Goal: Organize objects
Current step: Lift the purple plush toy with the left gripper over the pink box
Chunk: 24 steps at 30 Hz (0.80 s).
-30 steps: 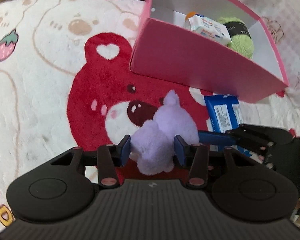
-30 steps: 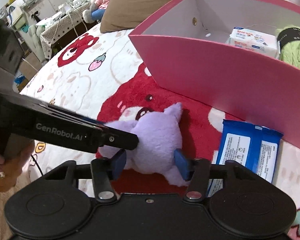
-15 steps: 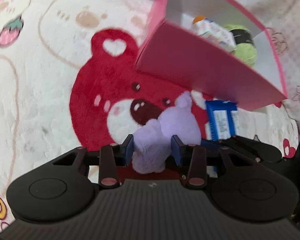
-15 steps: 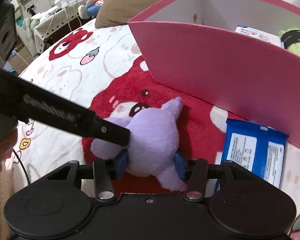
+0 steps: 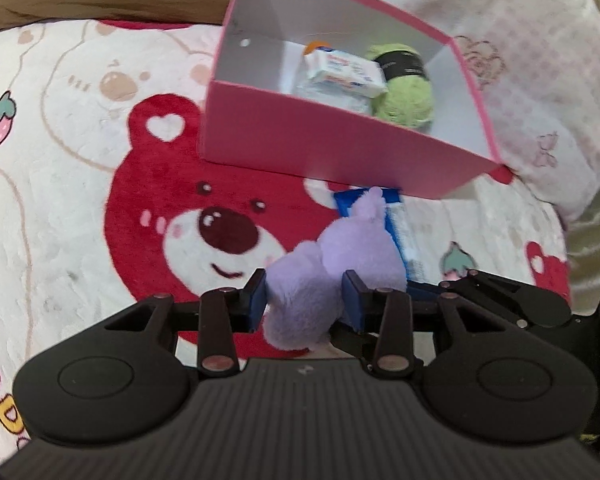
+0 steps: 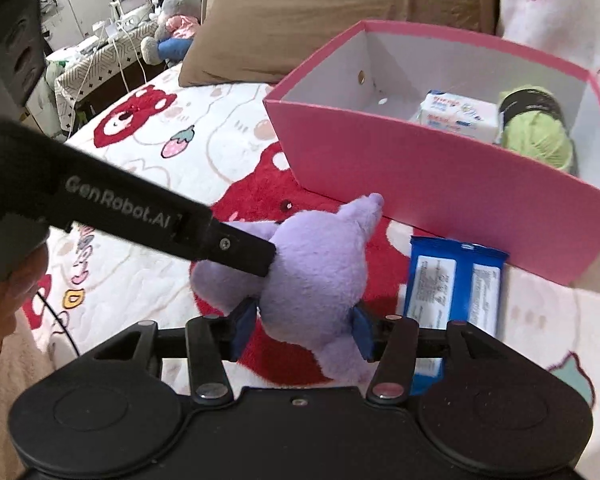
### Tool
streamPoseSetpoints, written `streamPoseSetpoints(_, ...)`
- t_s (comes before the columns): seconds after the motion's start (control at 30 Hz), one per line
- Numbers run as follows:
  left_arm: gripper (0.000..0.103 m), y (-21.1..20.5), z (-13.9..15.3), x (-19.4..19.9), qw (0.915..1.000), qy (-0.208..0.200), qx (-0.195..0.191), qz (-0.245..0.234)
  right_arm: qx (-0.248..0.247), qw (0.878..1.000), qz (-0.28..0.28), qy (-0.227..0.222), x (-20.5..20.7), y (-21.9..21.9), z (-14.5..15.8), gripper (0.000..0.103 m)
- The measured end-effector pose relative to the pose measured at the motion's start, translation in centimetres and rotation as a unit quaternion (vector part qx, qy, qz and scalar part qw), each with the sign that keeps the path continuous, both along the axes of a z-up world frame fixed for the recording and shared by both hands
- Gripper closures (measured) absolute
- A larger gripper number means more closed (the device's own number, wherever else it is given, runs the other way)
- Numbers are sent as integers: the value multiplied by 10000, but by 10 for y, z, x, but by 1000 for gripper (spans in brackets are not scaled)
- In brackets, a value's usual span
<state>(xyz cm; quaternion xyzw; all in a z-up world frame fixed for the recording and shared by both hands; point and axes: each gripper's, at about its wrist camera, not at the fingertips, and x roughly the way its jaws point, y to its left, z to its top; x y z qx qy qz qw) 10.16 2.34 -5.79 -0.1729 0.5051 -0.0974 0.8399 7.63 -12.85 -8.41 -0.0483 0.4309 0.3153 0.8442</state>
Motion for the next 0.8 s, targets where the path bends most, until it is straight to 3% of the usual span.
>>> streamPoseSetpoints(0.43, 64, -22, 64, -8, 9984, -456, -84, -325, -59, 9984, -83, -550, -24, -27, 55, 41)
streamPoseSetpoints(0.6, 63, -29, 93, 4, 9975, -532, -21, -455, -36, 9977, -56, -670, -22, -31, 79, 33)
streamPoseSetpoints(0.8, 62, -33, 133, 24, 9949, -801, 98, -610, 16, 9973, -49, -734, -12, -35, 105, 33)
